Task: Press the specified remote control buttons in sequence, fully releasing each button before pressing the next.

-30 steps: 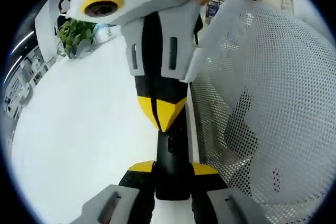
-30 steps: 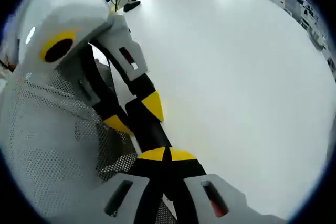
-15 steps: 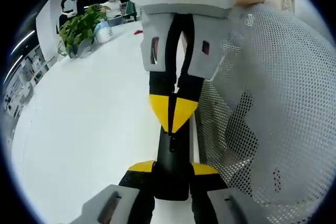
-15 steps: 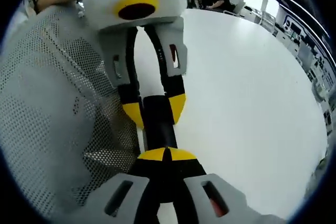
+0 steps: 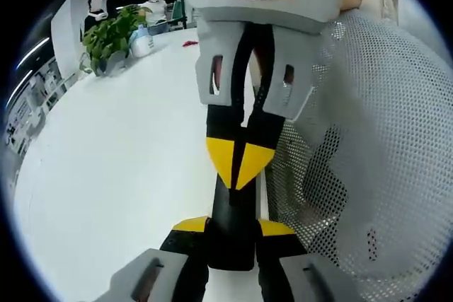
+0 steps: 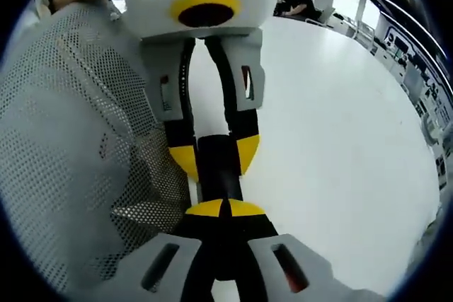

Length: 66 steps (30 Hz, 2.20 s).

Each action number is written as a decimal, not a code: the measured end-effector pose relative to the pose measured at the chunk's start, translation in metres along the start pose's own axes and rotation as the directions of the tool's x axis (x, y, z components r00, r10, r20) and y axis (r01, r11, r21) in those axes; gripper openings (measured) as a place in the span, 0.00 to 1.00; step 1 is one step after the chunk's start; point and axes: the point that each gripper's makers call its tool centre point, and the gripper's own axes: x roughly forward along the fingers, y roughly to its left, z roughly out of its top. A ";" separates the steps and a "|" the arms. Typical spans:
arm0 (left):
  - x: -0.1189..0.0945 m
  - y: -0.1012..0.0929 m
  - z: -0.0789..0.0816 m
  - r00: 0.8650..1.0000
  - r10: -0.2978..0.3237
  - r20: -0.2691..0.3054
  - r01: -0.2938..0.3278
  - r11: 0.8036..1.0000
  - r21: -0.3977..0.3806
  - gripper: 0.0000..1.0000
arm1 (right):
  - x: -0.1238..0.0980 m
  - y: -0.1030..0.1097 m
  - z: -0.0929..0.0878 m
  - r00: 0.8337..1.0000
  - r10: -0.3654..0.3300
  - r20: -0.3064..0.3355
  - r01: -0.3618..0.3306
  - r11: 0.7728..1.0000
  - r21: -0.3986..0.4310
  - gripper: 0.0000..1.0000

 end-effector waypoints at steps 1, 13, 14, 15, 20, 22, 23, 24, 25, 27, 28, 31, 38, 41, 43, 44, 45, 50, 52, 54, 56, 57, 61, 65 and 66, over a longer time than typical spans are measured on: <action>0.000 0.000 0.000 1.000 0.000 0.000 0.000 1.000 -0.001 0.25 | 0.000 0.000 0.000 1.000 -0.005 -0.006 0.005 1.000 -0.017 0.00; -0.001 0.000 0.000 0.999 -0.002 0.032 0.002 1.000 0.011 0.25 | 0.002 0.000 0.001 0.995 -0.022 -0.093 0.016 0.998 -0.068 0.00; -0.001 0.000 0.000 0.999 -0.003 0.032 0.003 1.000 0.010 0.25 | 0.002 0.000 0.001 0.994 -0.027 -0.110 0.019 0.997 -0.074 0.00; -0.001 0.000 0.000 0.999 -0.004 0.033 0.004 1.000 0.010 0.25 | 0.002 0.000 0.001 0.992 -0.031 -0.121 0.023 0.998 -0.066 0.00; -0.001 0.000 0.000 0.999 -0.004 0.033 0.004 1.000 0.006 0.25 | 0.001 -0.002 0.000 0.988 -0.063 -0.142 0.065 0.998 0.006 0.00; 0.000 0.000 0.000 0.999 -0.005 0.035 0.005 1.000 0.006 0.25 | 0.001 -0.001 -0.001 0.988 -0.070 -0.136 0.072 0.997 0.005 0.00; 0.000 0.000 0.000 0.999 -0.005 0.035 0.005 1.000 0.005 0.25 | 0.001 -0.001 -0.001 0.988 -0.073 -0.133 0.072 0.997 -0.009 0.00; 0.000 0.000 0.000 0.999 -0.004 0.033 0.004 1.000 0.008 0.25 | 0.001 -0.001 0.000 0.989 -0.072 -0.132 0.070 0.997 -0.020 0.00; 0.000 0.000 0.000 1.000 -0.004 0.031 0.003 1.000 0.012 0.25 | 0.001 -0.001 0.000 0.989 -0.068 -0.132 0.065 0.998 -0.024 0.00; 0.000 0.000 0.000 1.000 -0.002 0.027 0.002 1.000 0.016 0.25 | 0.000 -0.002 -0.001 0.990 -0.061 -0.126 0.060 0.998 -0.011 0.00; 0.000 0.000 0.000 1.000 -0.002 0.023 0.002 1.000 0.021 0.25 | 0.000 -0.003 -0.001 0.992 -0.054 -0.112 0.055 0.998 0.010 0.00; 0.000 0.000 0.000 1.000 0.001 0.019 -0.001 1.000 0.023 0.25 | 0.000 -0.003 -0.001 0.996 -0.033 -0.082 0.038 0.997 0.061 0.00; 0.000 0.000 0.000 1.000 -0.004 0.023 0.004 1.000 0.010 0.25 | 0.001 0.000 0.001 0.993 -0.055 -0.106 0.051 0.998 -0.043 0.00; 0.000 0.000 0.000 1.000 -0.003 0.021 0.003 1.000 0.011 0.25 | 0.000 -0.002 0.001 0.993 -0.055 -0.109 0.050 0.998 -0.045 0.00; 0.000 0.000 0.000 1.000 -0.004 0.022 0.004 1.000 0.008 0.25 | 0.001 -0.002 0.001 0.993 -0.051 -0.105 0.047 0.998 -0.038 0.00; 0.000 0.000 0.000 1.000 -0.004 0.024 0.004 1.000 0.008 0.25 | 0.001 -0.002 0.001 0.993 -0.049 -0.103 0.045 0.998 -0.036 0.00; 0.000 0.000 0.000 1.000 -0.005 0.025 0.005 1.000 0.006 0.25 | 0.001 -0.002 0.001 0.994 -0.047 -0.099 0.044 0.998 -0.035 0.00; -0.001 0.000 0.000 0.999 -0.008 0.033 0.008 1.000 -0.007 0.25 | 0.001 -0.001 0.003 0.995 -0.041 -0.093 0.040 0.999 -0.018 0.00; -0.001 0.001 0.001 0.999 -0.010 0.044 0.012 0.999 -0.035 0.25 | 0.001 -0.002 0.003 0.995 -0.039 -0.090 0.038 0.999 -0.009 0.00; -0.001 0.001 0.001 0.999 -0.012 0.048 0.014 0.999 -0.041 0.25 | 0.001 -0.002 0.004 0.996 -0.035 -0.082 0.035 0.999 0.000 0.00; -0.001 0.001 0.001 0.999 -0.012 0.047 0.014 0.999 -0.040 0.25 | 0.002 -0.001 0.005 0.996 -0.031 -0.078 0.032 0.999 0.011 0.00; -0.001 0.001 0.001 0.999 -0.012 0.047 0.014 0.999 -0.039 0.25 | 0.003 0.000 0.004 0.997 -0.027 -0.079 0.028 1.000 0.012 0.00; -0.001 0.001 0.001 0.999 -0.014 0.051 0.016 0.999 -0.042 0.25 | 0.003 -0.001 0.004 0.997 -0.028 -0.071 0.029 0.999 0.014 0.00; -0.001 0.001 0.001 0.999 -0.014 0.053 0.016 0.999 -0.040 0.25 | 0.003 -0.002 0.003 0.999 -0.020 -0.040 0.023 0.996 0.081 0.00; 0.000 0.001 0.001 0.998 -0.014 0.053 0.016 0.999 -0.039 0.25 | 0.003 -0.002 0.003 0.999 -0.017 -0.037 0.021 0.993 0.120 0.00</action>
